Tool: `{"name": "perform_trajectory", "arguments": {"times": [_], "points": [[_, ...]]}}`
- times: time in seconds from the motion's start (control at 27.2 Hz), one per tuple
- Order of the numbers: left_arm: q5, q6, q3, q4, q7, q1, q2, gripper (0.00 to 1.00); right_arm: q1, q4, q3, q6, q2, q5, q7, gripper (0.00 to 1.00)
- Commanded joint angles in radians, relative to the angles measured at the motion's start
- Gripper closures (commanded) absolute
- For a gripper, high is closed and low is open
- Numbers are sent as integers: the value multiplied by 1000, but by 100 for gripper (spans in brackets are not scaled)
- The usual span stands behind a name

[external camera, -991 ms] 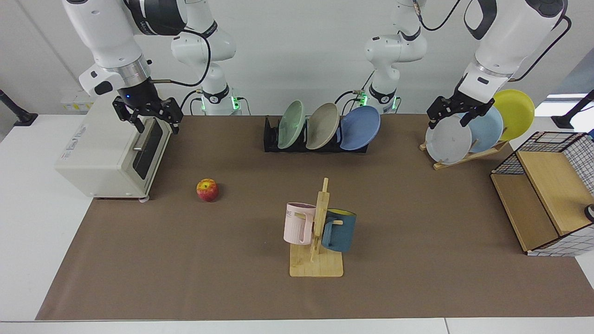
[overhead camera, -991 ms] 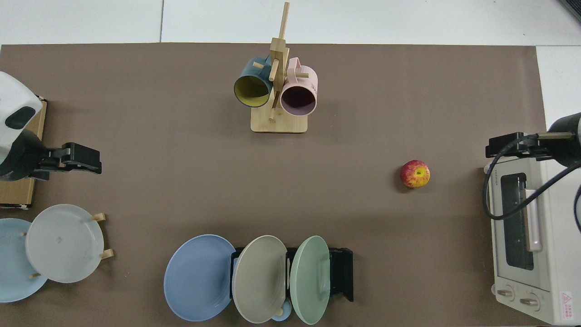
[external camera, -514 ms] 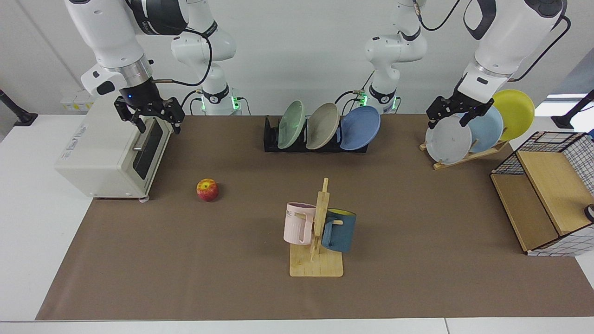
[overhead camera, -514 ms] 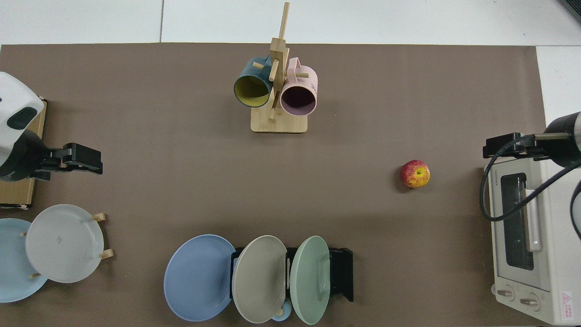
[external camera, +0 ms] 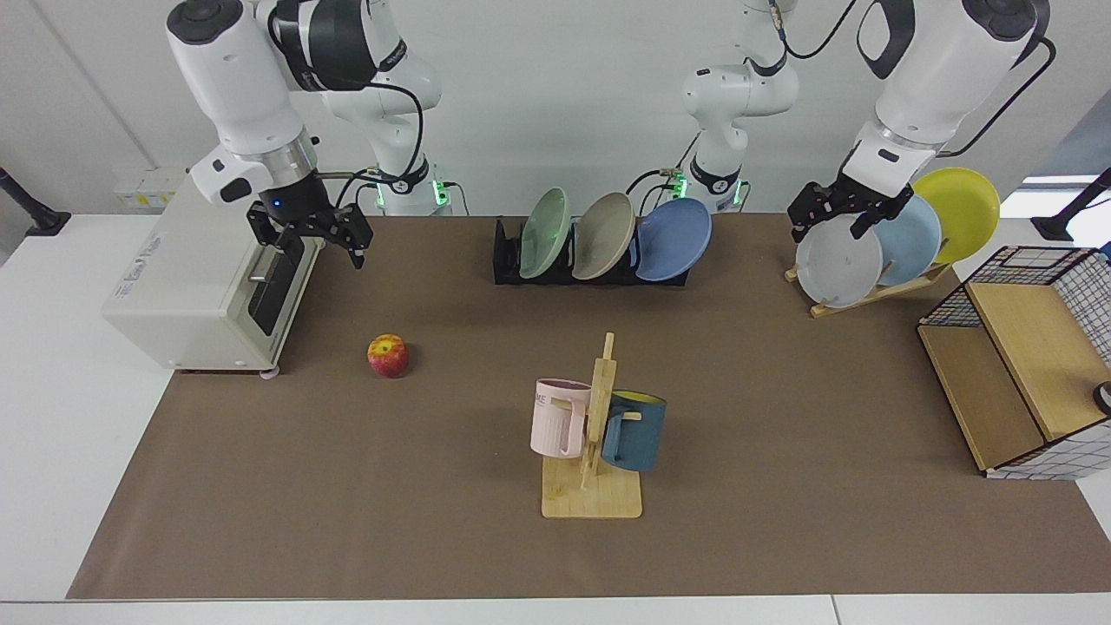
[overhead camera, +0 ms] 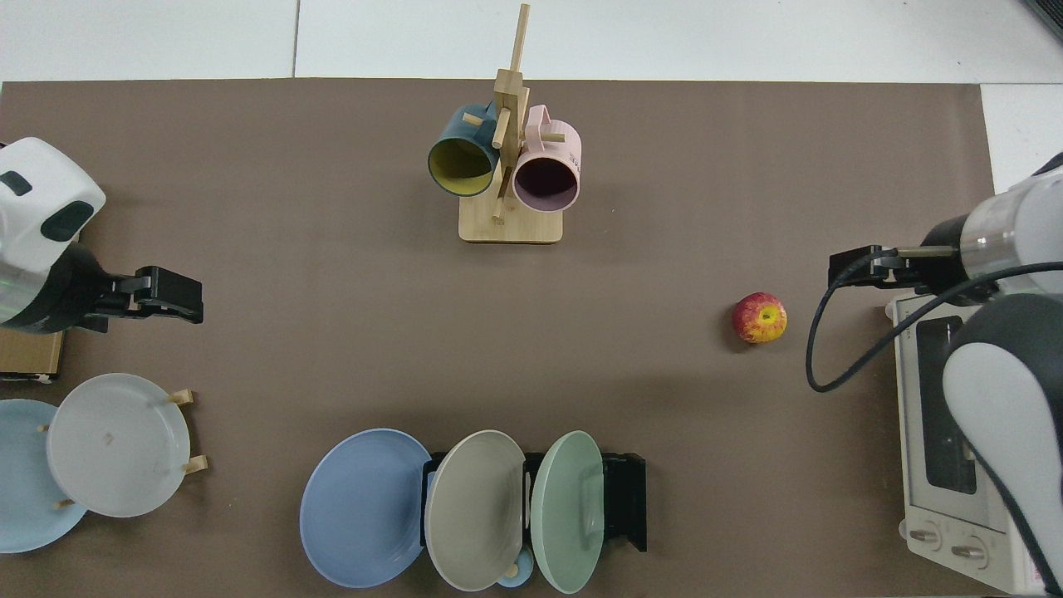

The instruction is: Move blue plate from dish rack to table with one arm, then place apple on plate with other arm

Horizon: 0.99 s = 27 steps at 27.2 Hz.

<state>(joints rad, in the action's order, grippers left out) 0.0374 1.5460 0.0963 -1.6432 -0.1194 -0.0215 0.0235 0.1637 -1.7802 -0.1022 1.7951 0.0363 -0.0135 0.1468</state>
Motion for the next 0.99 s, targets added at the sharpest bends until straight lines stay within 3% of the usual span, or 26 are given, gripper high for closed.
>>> {"name": "perform_trajectory", "arguments": {"times": [0.0,0.11,0.33,0.48,0.62,0.73,0.95], "points": [[1,6,19,-36,-9,-21,27,0,28,-90,-1,113,-28,-9,31,0],[-4,12,31,-117,-43,-6,79,0,30,-103,-1,153,-79,-9,31,0],[-99,129,189,-403,-189,-11,259,0,33,-174,-1,292,-136,-8,16,0],[-108,166,276,-504,-289,-5,305,0,34,-208,-1,348,-167,-8,14,0],[-113,174,305,-582,-289,3,357,0,33,-229,-1,389,-202,-6,-9,0],[-137,192,382,-641,-307,-1,358,0,33,-252,-1,423,-222,-6,-15,0],[-113,209,392,-701,-306,-5,388,0,33,-278,-1,463,-259,-6,-16,0]]}}
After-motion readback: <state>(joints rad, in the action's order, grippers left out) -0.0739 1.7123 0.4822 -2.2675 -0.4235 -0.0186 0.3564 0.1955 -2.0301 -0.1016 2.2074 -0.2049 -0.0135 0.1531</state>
